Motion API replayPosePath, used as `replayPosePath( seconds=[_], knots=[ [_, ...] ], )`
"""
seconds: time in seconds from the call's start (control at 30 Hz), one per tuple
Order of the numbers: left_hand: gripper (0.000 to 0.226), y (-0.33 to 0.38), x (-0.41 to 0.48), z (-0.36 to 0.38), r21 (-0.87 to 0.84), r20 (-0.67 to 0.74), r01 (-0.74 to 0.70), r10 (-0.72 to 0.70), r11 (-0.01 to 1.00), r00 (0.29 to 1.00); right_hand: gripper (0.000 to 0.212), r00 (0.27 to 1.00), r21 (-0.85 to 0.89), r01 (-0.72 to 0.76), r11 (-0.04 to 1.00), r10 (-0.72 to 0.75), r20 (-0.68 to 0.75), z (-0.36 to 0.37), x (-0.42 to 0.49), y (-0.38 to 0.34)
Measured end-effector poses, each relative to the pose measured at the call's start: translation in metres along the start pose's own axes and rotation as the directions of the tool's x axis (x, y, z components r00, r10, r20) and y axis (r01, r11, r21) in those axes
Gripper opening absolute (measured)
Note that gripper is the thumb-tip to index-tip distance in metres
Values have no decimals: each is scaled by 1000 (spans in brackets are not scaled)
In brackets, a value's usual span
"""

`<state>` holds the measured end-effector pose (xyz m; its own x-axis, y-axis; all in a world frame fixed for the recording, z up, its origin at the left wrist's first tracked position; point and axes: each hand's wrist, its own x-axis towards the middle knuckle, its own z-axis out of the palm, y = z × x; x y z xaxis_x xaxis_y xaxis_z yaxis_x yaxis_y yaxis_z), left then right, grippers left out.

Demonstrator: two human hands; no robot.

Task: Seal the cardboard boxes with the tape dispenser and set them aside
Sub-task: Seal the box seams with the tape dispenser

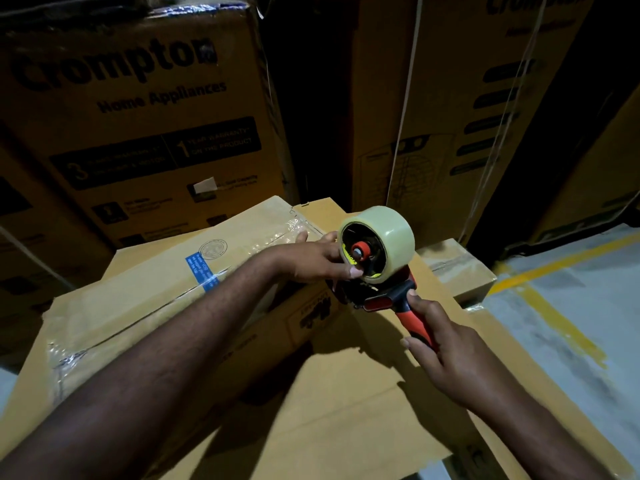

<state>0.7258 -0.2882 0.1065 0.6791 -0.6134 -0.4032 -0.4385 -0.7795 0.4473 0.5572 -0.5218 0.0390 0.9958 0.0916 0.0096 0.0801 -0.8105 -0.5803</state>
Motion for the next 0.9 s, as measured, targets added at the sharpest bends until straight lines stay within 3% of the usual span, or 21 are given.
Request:
replayPosePath(
  seconds=[0.27,0.57,0.67,0.77,0.9],
  knots=[
    [55,-19,13,22,170,-81,-193,208,967,975,62,998,46,50,998,-47,-47,15,-4,10],
    [58,-11,7,35,396,-178,-129,213,909,961,62,989,-62,100,993,-106,-99,29,-6,23],
    [61,-10,7,38,429,-191,-108,207,897,960,61,994,4,70,998,-69,-85,29,-7,20],
    [78,-11,7,31,408,-92,-120,172,905,981,57,1000,126,0,992,3,-28,34,-10,14],
    [122,-7,9,19,425,61,-108,91,899,994,57,999,193,-51,980,53,-7,38,-8,14]
  ],
)
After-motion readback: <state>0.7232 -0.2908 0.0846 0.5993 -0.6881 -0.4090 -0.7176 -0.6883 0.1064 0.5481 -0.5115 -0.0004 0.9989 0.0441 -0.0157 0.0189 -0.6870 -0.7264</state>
